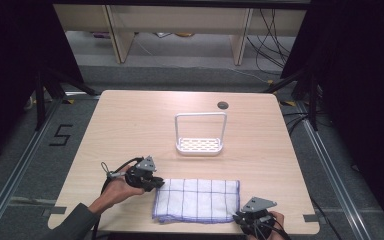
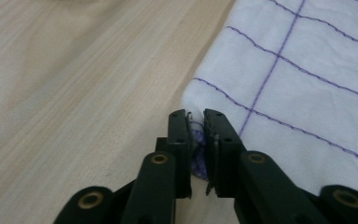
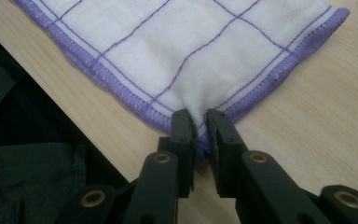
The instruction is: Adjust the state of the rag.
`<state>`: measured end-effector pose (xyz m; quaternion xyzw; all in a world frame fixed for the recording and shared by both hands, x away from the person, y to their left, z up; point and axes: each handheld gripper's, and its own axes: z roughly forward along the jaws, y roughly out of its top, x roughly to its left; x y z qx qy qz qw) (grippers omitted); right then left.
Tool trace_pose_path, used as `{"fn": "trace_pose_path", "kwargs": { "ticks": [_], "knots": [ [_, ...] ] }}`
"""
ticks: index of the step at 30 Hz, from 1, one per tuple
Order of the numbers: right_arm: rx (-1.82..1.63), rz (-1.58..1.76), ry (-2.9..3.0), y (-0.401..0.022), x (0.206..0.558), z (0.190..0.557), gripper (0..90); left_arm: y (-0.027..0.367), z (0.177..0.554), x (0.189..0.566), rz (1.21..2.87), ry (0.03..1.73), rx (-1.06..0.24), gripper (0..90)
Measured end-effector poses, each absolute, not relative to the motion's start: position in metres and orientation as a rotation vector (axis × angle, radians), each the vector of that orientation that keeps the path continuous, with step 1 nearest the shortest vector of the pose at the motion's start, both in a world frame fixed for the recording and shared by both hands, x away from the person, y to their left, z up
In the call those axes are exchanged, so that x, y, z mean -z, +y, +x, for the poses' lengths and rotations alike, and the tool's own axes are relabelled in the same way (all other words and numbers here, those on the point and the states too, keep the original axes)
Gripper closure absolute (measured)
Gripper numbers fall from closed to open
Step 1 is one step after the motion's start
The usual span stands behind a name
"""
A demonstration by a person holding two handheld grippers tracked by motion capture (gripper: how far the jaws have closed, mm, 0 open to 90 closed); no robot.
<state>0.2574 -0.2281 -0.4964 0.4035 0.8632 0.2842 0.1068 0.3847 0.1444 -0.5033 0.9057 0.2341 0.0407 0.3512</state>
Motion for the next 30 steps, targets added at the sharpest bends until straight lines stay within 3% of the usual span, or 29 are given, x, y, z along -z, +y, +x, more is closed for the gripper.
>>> {"fn": "trace_pose_path", "kwargs": {
  "ticks": [9,20,30],
  "knots": [
    [-0.829,1.132,2.556,-0.230,0.492,0.281,84.3,0.157,0.348,0.502,2.347,0.562,-0.060,85.4],
    [-0.846,0.968,2.590,-0.212,0.472,0.346,84.4,0.153,0.279,0.505,2.259,0.524,0.087,85.5],
    [-0.836,0.971,2.637,-0.184,0.479,0.386,84.4,0.137,0.263,0.508,2.244,0.521,0.134,84.6]
  ]
}}
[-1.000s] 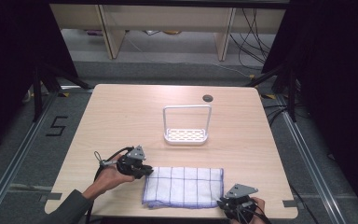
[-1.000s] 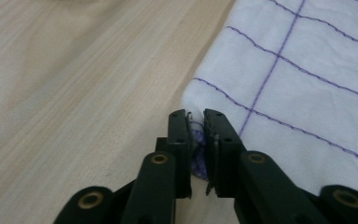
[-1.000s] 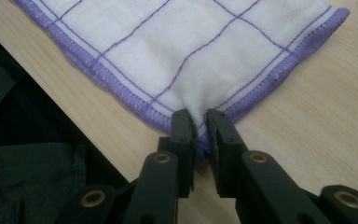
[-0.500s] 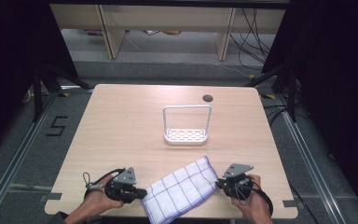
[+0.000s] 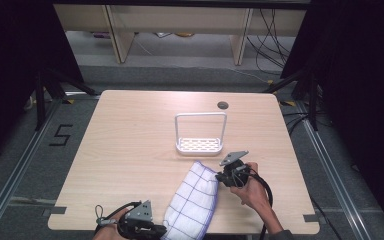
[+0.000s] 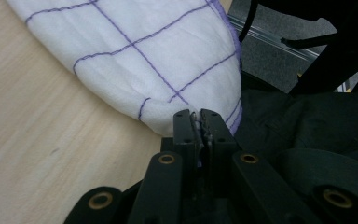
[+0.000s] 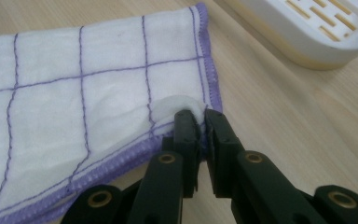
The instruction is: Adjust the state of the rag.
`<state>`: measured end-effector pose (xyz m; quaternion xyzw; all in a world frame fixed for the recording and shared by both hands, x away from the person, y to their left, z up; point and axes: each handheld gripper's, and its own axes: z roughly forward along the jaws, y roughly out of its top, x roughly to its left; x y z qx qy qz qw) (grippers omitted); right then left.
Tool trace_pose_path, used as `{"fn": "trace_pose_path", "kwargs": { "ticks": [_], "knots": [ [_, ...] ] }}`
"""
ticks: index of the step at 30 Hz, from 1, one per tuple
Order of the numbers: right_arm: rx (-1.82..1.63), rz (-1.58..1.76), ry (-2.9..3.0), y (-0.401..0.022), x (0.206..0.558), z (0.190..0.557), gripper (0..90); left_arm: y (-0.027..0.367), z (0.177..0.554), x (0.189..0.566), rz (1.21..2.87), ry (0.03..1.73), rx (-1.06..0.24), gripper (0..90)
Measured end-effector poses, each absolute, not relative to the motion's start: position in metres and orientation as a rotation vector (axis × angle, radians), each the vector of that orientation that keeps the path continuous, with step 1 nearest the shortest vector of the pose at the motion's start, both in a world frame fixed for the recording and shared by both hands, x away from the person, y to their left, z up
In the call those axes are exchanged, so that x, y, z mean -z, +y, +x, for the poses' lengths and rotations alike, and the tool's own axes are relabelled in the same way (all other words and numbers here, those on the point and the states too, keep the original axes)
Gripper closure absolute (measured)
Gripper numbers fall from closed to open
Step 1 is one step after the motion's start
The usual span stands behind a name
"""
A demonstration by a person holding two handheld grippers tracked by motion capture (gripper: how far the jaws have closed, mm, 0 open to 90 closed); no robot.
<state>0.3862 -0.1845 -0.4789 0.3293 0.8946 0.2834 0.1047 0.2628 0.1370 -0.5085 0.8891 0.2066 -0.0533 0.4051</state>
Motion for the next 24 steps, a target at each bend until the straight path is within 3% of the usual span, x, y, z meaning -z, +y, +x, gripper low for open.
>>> {"fn": "trace_pose_path", "kwargs": {
  "ticks": [4,9,12,16,24],
  "knots": [
    [-0.852,0.980,2.639,-0.181,0.481,0.392,82.8,0.137,0.263,0.508,2.248,0.492,0.150,79.3],
    [-0.882,1.033,2.568,-0.187,0.479,0.391,56.1,0.143,0.270,0.493,2.229,0.524,0.071,50.3],
    [-0.972,1.106,2.497,-0.198,0.473,0.387,50.5,0.152,0.283,0.480,2.180,0.598,0.012,39.9],
    [-1.022,1.214,2.442,-0.211,0.463,0.385,44.8,0.155,0.315,0.472,2.146,0.664,-0.061,37.0],
    [-1.006,1.297,2.381,-0.209,0.470,0.384,42.3,0.130,0.378,0.474,2.140,0.743,-0.124,37.1]
  ]
}}
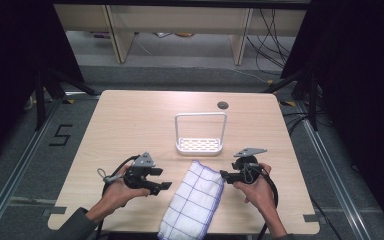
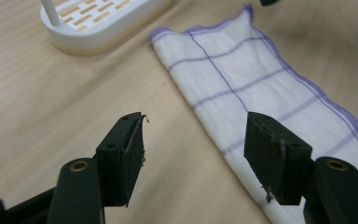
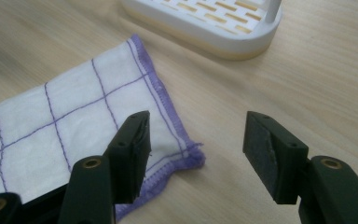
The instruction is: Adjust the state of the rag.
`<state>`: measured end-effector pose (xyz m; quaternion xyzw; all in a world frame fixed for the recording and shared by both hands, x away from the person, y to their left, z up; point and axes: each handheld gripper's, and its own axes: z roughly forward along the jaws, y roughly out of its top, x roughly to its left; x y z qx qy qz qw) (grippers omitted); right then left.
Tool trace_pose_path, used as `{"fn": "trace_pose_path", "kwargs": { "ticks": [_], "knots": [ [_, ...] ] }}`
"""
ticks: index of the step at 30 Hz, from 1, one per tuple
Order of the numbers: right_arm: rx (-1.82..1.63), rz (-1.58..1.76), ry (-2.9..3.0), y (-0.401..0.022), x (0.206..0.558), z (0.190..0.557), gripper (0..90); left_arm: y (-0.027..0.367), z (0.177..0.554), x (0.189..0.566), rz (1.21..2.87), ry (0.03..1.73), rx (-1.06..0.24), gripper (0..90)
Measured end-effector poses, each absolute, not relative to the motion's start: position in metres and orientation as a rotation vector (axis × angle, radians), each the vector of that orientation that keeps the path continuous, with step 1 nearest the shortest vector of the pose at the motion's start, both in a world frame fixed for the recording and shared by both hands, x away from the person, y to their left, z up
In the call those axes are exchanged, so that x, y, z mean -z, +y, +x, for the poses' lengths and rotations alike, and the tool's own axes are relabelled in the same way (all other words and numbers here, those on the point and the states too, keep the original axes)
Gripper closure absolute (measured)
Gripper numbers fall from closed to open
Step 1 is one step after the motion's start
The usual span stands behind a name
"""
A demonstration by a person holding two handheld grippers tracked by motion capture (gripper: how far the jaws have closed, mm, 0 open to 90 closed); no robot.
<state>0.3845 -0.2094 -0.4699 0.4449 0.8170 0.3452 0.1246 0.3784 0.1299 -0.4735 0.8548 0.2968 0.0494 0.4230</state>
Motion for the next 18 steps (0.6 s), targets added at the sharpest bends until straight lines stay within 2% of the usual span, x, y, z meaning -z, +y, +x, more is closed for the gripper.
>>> {"fn": "trace_pose_path", "kwargs": {
  "ticks": [8,18],
  "knots": [
    [-0.941,1.349,2.384,-0.203,0.477,0.385,42.4,0.100,0.416,0.488,2.182,0.786,-0.101,37.5],
    [-0.938,1.387,2.348,-0.202,0.480,0.385,41.7,0.070,0.435,0.491,2.154,0.803,-0.055,37.7]
  ]
}}
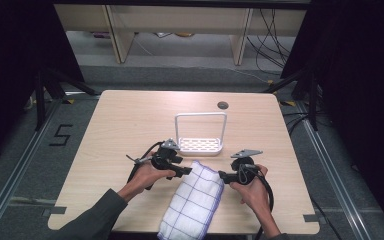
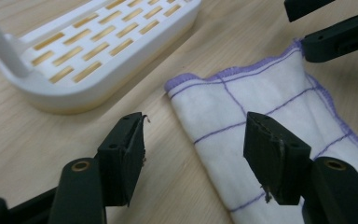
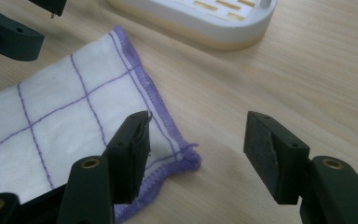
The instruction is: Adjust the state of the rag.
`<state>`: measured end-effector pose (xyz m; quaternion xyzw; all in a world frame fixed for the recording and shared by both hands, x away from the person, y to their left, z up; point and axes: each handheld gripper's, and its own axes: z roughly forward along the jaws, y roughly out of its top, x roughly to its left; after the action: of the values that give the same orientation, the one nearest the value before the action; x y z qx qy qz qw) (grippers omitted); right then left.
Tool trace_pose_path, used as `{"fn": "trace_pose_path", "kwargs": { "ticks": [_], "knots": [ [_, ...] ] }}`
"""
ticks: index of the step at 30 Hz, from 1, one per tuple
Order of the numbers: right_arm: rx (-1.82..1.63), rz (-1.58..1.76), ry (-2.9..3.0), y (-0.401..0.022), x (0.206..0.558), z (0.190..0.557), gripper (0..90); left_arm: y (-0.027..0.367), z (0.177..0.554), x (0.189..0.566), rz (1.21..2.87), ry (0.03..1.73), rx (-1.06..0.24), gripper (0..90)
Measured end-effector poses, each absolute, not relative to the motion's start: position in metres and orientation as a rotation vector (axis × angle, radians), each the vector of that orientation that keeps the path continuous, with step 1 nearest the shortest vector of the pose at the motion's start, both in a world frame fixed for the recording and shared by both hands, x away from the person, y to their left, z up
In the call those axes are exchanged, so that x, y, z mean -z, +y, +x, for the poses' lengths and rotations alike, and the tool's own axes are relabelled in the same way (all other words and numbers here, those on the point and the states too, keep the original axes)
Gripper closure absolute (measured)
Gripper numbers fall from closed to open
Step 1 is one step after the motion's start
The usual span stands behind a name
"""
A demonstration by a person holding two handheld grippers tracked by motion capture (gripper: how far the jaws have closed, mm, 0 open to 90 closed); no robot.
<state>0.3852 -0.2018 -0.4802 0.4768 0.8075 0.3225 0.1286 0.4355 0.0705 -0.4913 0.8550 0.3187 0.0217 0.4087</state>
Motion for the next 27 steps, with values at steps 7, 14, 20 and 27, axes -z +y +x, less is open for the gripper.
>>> {"fn": "trace_pose_path", "kwargs": {
  "ticks": [7,14,20,27],
  "knots": [
    [-0.917,1.408,2.350,-0.207,0.482,0.386,42.4,0.056,0.443,0.491,2.166,0.782,-0.050,37.7],
    [-0.849,1.392,2.382,-0.206,0.488,0.387,47.3,0.048,0.447,0.497,2.185,0.799,-0.045,37.4],
    [-0.824,1.359,2.401,-0.205,0.493,0.387,50.0,0.049,0.449,0.497,2.183,0.803,-0.048,38.1],
    [-0.823,1.348,2.414,-0.203,0.494,0.384,51.5,0.047,0.453,0.499,2.209,0.806,-0.050,38.5]
  ]
}}
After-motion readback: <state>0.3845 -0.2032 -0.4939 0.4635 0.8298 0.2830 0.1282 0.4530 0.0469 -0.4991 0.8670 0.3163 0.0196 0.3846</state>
